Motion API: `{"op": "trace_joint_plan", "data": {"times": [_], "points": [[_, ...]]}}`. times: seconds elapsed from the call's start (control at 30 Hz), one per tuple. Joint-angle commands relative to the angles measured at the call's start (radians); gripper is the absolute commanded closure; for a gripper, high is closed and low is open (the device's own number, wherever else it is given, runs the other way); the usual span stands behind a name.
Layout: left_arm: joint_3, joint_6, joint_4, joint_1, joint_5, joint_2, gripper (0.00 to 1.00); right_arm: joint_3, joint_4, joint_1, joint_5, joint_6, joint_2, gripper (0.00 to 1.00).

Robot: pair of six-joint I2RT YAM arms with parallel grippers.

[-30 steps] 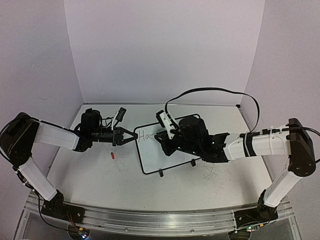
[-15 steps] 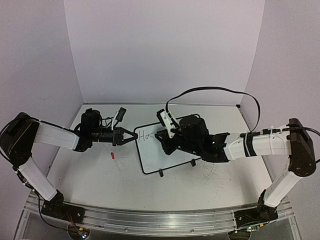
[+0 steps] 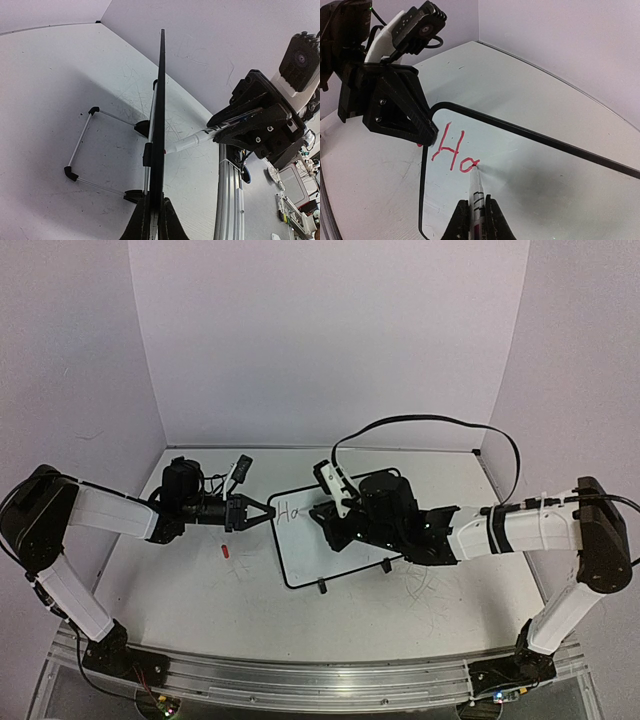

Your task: Write a sentence on the whiteboard

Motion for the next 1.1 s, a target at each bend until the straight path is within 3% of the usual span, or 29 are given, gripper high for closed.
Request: {"op": "trace_joint_plan", "data": {"times": [0.0,0.53,0.77,1.07], "points": [[0.002,0.006,0.030,-0.001,0.043,-0.027,1.00,-0.017,-0.003,-0.010,0.002,0.016,-0.013,1.00],[0.001,0.006,0.029,-0.001,0.043,-0.027,1.00,-0.050,-0.011,-0.010,0.058,0.005,-0.064,1.00],[0.007,0.006,0.028,-0.001,0.043,-0.022,1.00,-0.144,0.126,-0.012,-0.150,-0.039,-0.217,1.00],[0.004,0.010,0.026,0.000,0.041,-0.024,1.00,-0.043,0.051,-0.033,-0.161,-0.090,-0.130,1.00]]}}
